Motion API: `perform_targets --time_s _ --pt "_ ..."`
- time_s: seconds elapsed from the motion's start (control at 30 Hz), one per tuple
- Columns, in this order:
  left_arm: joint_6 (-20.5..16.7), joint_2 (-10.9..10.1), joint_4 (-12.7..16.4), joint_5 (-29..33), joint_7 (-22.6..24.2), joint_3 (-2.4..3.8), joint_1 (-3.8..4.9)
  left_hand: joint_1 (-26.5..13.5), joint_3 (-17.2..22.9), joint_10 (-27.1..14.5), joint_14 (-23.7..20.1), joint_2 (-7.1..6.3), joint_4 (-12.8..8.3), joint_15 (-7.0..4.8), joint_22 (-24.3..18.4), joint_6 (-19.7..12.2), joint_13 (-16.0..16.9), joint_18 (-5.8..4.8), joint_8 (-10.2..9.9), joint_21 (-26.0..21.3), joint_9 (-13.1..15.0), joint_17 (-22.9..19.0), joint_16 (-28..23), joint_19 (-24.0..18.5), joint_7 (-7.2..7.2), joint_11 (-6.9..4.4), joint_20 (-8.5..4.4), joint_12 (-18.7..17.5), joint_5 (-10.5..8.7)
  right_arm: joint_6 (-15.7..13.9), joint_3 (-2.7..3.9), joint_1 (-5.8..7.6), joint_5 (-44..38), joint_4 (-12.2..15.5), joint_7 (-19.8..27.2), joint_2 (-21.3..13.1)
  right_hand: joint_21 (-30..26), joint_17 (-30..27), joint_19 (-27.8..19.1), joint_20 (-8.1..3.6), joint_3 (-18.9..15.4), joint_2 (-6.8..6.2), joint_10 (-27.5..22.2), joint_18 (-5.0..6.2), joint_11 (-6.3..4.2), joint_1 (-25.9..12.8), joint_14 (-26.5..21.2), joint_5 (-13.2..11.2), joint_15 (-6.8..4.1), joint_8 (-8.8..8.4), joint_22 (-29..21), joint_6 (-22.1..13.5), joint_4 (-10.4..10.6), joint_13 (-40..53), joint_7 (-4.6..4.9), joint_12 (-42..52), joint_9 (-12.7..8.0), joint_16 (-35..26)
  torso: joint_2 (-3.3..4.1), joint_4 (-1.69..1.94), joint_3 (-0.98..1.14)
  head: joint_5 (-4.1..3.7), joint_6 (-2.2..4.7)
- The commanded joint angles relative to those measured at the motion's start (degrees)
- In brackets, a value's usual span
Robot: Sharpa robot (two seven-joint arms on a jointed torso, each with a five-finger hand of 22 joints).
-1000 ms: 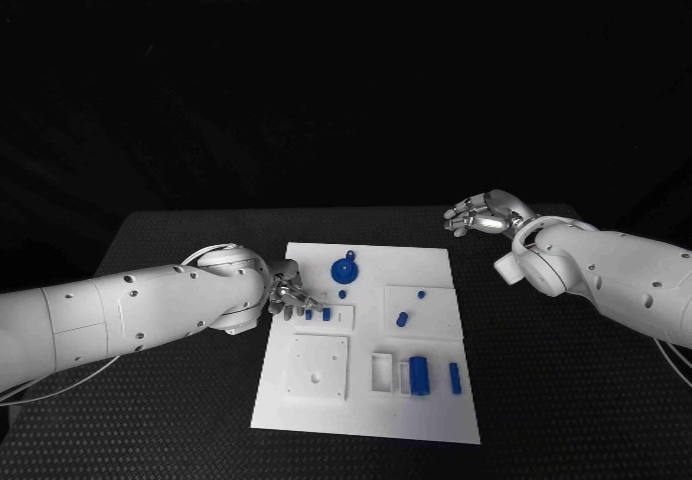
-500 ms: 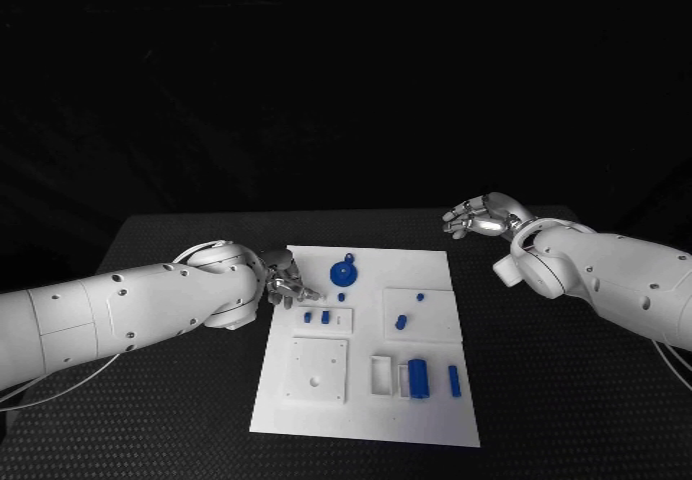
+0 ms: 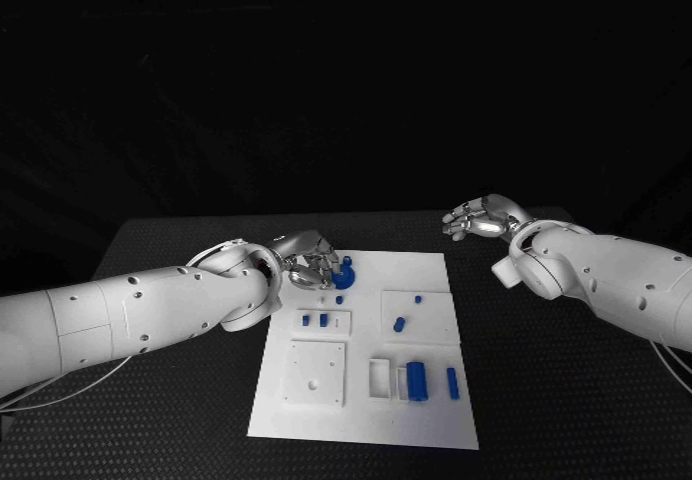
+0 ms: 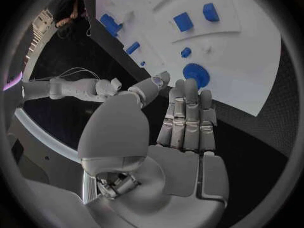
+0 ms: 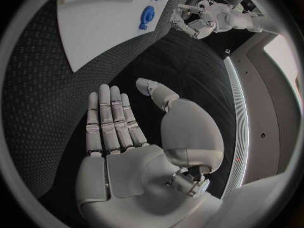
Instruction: Assemble the parts on the task board
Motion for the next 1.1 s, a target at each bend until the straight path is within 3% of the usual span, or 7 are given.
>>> perform_targets --time_s 0.03,0.2,0.37,0.5,0.73,1.1 --pt "-3.25 1.22 -1.35 -6.71 6.92 -0.25 -0.06 0.45 -0.17 -1.15 1.58 0.40 -1.44 -0.40 0.11 0.03 -2.30 -0.43 -0.46 -0.70 -1.27 -0.07 -0.89 0.52 -0.27 0.45 -1.43 -3.14 -0.12 0.63 0.00 -0.01 -0.03 -0.01 0.42 0.14 -0.34 -0.09 0.25 0.35 -0.23 0.08 -0.15 0.91 0.12 -0.46 -0.34 0.16 0.22 0.20 1.01 -0.16 0.01 -0.09 0.29 -0.26 -0.06 -0.12 0.03 -0.02 -0.01 -0.06 0.12" --pt "-2.97 2.98 -3.60 -12.32 7.77 -0.25 -0.65 -1.02 -0.95 -2.04 3.31 -0.50 -0.85 -0.67 0.27 -0.42 -5.10 -0.43 -1.10 -0.97 -2.89 0.32 -1.50 1.53 -0.07 1.40 -1.74 -6.29 -2.75 0.71 0.00 -0.01 -0.03 0.01 0.42 0.22 -0.35 -0.10 0.26 0.35 -0.23 0.10 -0.14 0.91 0.12 -0.46 -0.34 0.16 0.22 0.21 1.01 -0.15 0.02 -0.09 0.28 -0.26 -0.06 -0.11 0.07 -0.04 -0.01 -0.11 0.17" --pt "-2.00 4.09 -4.78 -15.79 7.70 -0.24 -1.07 -1.90 -1.75 -0.63 3.63 -1.78 0.49 -0.68 0.56 1.75 -6.55 -0.43 -0.10 -1.25 -3.51 0.74 -2.09 1.78 0.40 1.41 -1.89 -7.05 -2.96 0.69 0.00 -0.01 -0.02 -0.01 0.44 0.22 -0.36 -0.10 0.28 0.35 -0.24 0.12 -0.13 0.91 0.12 -0.46 -0.33 0.16 0.22 0.22 1.02 -0.14 0.02 -0.09 0.28 -0.25 -0.06 -0.11 0.06 -0.11 -0.05 -0.19 0.14" --pt "-0.76 5.05 -6.05 -17.85 7.30 -0.24 -1.65 -2.20 -2.11 0.93 3.59 -2.01 1.33 -0.63 0.80 4.29 -6.97 -0.43 1.16 -1.43 -3.45 1.06 -2.36 1.73 0.57 1.46 -1.87 -6.87 -2.96 0.65 0.00 -0.01 -0.02 0.02 0.46 0.26 -0.38 -0.11 0.29 0.35 -0.24 0.12 -0.13 0.92 0.12 -0.47 -0.32 0.16 0.22 0.22 1.02 -0.14 0.02 -0.08 0.28 -0.25 -0.06 -0.11 0.06 -0.04 -0.04 -0.31 0.11" --pt "0.89 5.86 -7.83 -19.55 6.81 -0.23 -2.90 -1.96 -2.02 1.16 3.67 -1.63 1.66 -0.60 0.97 4.67 -7.37 -0.43 1.23 -1.48 -3.67 1.29 -2.44 1.78 0.51 1.58 -1.92 -7.10 -2.78 0.67 0.01 -0.01 -0.02 0.06 0.46 0.22 -0.40 -0.12 0.31 0.36 -0.25 0.14 -0.12 0.93 0.11 -0.48 -0.31 0.18 0.22 0.23 1.03 -0.13 0.03 -0.08 0.28 -0.24 -0.07 -0.10 0.10 -0.05 -0.08 -0.53 -0.10" --pt "3.17 5.96 -8.36 -19.92 5.89 -0.23 -3.07 -2.87 -2.59 -0.51 3.37 -2.58 2.86 -0.06 1.42 3.86 -8.88 -0.43 0.58 -1.78 -4.47 1.77 -2.92 1.62 0.46 2.30 -1.70 -7.60 -2.82 0.71 0.01 -0.01 -0.02 0.14 0.47 0.22 -0.44 -0.13 0.33 0.36 -0.27 0.15 -0.12 0.93 0.11 -0.48 -0.31 0.21 0.21 0.24 1.04 -0.13 0.03 -0.09 0.28 -0.24 -0.08 -0.10 -0.01 0.07 -0.01 -0.78 -0.30"
